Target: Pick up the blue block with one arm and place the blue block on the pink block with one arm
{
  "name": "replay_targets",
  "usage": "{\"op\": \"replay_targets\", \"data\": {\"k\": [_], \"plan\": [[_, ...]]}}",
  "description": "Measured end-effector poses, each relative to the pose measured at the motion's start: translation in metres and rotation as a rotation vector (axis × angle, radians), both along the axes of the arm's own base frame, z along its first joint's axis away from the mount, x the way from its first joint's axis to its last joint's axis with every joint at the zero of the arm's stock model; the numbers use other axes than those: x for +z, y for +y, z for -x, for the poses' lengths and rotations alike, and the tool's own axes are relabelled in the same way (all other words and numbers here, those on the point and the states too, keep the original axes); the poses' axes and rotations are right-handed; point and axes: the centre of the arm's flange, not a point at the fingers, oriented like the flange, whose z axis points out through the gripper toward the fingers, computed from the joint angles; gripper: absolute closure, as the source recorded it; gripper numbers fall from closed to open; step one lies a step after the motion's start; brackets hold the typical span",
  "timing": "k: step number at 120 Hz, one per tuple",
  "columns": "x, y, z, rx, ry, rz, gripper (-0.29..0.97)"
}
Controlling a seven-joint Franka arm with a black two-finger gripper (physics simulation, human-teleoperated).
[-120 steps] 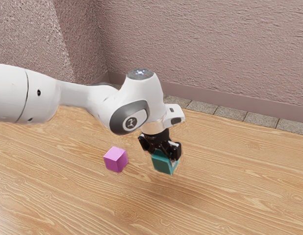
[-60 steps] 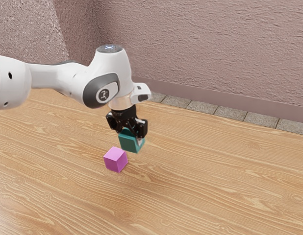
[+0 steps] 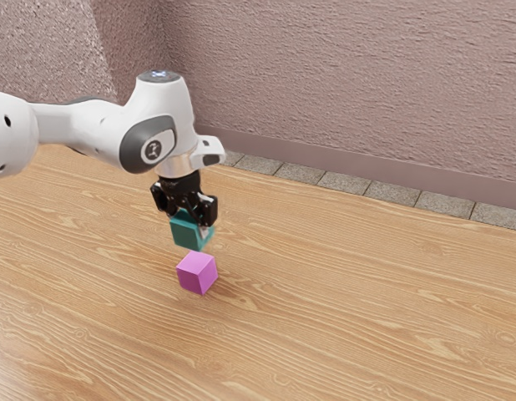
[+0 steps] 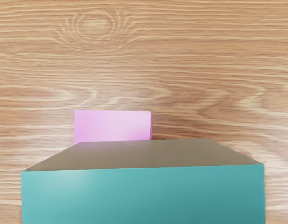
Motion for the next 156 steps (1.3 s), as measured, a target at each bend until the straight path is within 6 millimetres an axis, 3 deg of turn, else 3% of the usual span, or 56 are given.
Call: {"op": "replay_targets", "data": {"k": [21, 109, 156], "plan": [[-0.002, 0.024, -0.003, -0.002, 0.005, -0.004, 0.29], [-0.036, 0.026, -0.017, -0.081, 0.052, 0.002, 0.29], [-0.038, 0.029, -0.02, -0.055, 0.029, 0.049, 0.29]]}}
